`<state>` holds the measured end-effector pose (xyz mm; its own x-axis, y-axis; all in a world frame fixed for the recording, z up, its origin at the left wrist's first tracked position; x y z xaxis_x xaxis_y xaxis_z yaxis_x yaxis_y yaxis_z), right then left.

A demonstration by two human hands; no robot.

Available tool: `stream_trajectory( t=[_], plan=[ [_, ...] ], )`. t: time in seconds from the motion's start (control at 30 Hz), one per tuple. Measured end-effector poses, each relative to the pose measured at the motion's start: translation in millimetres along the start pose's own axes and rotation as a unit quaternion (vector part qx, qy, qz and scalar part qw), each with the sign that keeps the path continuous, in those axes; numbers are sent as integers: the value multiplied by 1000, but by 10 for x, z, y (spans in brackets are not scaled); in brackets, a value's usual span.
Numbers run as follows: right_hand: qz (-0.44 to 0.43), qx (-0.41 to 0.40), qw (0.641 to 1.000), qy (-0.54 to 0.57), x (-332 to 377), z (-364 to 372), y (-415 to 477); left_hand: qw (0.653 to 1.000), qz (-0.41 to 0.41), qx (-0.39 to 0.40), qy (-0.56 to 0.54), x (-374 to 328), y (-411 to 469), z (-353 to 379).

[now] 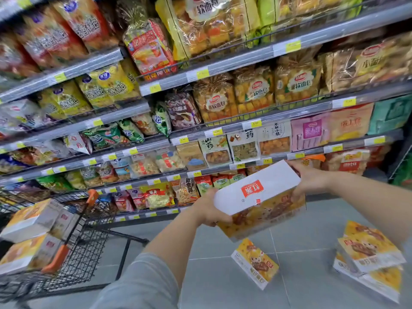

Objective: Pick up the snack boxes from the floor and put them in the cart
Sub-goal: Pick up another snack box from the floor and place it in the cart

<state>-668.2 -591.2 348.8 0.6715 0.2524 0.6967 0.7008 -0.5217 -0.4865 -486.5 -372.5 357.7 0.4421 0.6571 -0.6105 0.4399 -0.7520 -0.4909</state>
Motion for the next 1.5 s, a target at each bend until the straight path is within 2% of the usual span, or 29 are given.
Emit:
stream_trajectory(
  t=[0.23,0.43,0.73,0.83,1.0,1.07,1.17,1.33,1.5],
  plan=[
    [1,74,997,-18,967,545,208,999,-49,-5,-11,618,-455,-868],
    [-15,101,995,-10,2038,1167,482,997,-69,-22,-18,1333,-770,-1788],
    [-58,130,988,-60,3655,2013,633,990,-88,-87,-63,2327,-1243,-2957],
    [-72,134,986,-67,4049,2221,689,982,-89,-117,-121,2644,-1376,-3212],
    [-63,150,985,-61,4483,2566,959,974,-92,-165,-125,3056,-1502,-3645],
    [-63,159,984,-42,4650,2644,1101,974,-86,-161,-136,3156,-1467,-3737],
    [-73,198,977,-30,5032,2954,1364,958,-98,-189,-193,3476,-1504,-3982],
    [-74,231,970,-27,5551,3438,1831,936,-139,-253,-202,4062,-1537,-4442],
    [-90,249,962,-63,6086,4000,2206,881,-156,-318,-314,4559,-1693,-4735]
  ],
)
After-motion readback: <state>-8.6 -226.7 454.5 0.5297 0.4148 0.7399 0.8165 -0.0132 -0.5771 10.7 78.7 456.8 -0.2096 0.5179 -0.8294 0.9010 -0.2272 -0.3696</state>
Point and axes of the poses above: each hand's wrist, its own y-axis towards the middle knuckle, its own z-axis out of the palm, x = y × z, the point moved 7 cm from there along y, towards the middle knuckle, and after that the axes turned 6 degrees about z, right-handed, at the moved point
